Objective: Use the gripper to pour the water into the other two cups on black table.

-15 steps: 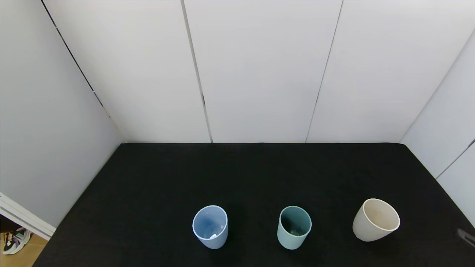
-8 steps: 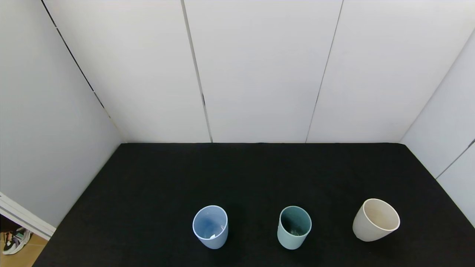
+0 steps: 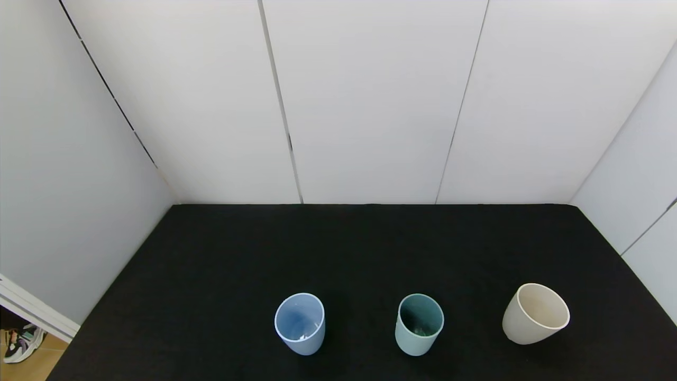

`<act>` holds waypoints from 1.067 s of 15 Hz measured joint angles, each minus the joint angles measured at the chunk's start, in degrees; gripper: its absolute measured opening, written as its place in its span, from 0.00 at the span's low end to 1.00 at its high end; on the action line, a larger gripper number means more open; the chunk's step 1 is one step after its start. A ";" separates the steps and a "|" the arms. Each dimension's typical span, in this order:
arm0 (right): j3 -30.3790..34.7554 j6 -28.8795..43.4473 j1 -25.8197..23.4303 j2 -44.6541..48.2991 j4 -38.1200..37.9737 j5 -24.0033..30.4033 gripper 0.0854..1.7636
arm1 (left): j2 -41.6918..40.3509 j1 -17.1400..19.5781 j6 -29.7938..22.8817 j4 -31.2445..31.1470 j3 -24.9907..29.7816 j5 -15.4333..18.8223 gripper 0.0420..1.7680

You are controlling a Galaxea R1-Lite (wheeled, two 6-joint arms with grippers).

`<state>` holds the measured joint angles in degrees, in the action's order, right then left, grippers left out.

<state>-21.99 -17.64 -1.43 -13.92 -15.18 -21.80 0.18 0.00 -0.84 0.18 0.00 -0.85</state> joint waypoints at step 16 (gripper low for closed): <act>21.18 15.23 1.43 13.90 13.01 22.46 0.96 | 0.00 0.00 0.00 0.00 0.00 0.00 0.97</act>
<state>-0.82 -2.41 0.00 -0.02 -2.17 0.66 0.18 0.00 -0.84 0.18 0.00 -0.85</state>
